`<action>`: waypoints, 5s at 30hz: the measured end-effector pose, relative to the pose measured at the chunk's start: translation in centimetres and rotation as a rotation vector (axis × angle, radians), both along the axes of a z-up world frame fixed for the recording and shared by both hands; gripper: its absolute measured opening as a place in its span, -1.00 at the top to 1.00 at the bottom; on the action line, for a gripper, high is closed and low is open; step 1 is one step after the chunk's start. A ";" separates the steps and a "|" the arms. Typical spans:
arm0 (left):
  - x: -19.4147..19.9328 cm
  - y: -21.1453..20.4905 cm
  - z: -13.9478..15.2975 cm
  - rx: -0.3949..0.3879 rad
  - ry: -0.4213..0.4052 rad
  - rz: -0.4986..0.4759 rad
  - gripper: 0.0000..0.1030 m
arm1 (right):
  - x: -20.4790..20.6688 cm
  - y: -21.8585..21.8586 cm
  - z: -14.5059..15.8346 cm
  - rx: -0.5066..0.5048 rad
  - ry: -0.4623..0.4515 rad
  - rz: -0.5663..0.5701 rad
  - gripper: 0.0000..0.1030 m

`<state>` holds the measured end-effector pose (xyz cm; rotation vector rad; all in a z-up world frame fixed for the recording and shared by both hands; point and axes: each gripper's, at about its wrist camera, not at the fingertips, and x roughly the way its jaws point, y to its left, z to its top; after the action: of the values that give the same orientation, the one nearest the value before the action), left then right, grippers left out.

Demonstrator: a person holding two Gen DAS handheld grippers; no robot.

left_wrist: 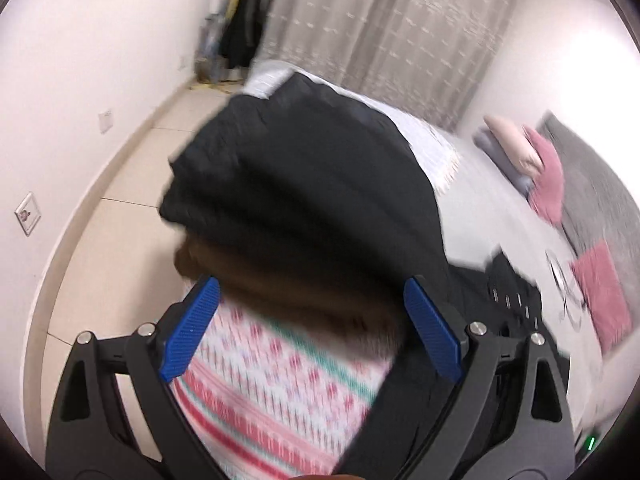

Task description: Fold large clothes

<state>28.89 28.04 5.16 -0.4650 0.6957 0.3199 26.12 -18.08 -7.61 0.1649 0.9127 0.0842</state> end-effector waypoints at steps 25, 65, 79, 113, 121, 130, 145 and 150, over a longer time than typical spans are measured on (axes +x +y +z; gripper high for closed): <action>5.7 1.3 3.5 -0.102 -0.183 0.201 0.83 | 0.8 -3.3 0.5 0.111 -0.033 -0.056 -0.58; 4.3 -40.4 -6.9 0.363 0.054 -0.922 0.21 | -0.1 -16.0 -0.3 0.386 -0.006 -0.313 -0.58; 5.4 -21.8 -8.5 0.296 0.142 -0.552 -0.28 | 8.3 -9.4 -2.8 0.439 0.000 -0.122 -0.53; 12.5 -26.5 -15.3 0.377 0.228 -0.629 -0.15 | 9.8 -4.1 -4.9 -0.063 0.079 -0.088 0.81; 9.3 -23.5 -12.3 0.357 0.206 -0.578 -0.15 | 5.6 -1.2 -0.9 -0.270 -0.082 -0.053 0.57; 0.1 -19.7 -5.3 0.345 0.132 -0.506 -0.16 | -0.9 -0.1 3.9 -0.291 -0.232 -0.095 0.56; -13.1 -16.6 -5.4 0.260 0.108 -0.487 -0.28 | -13.8 -2.6 5.0 -0.376 -0.334 -0.179 0.19; -16.7 -15.0 -9.8 0.154 0.187 -0.494 -0.28 | -18.2 -4.7 2.7 -0.440 -0.298 -0.190 0.02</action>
<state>12.24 13.06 -4.68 -0.1075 0.9338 -0.0513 7.89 -22.78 -4.91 -0.1683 0.5966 -0.2624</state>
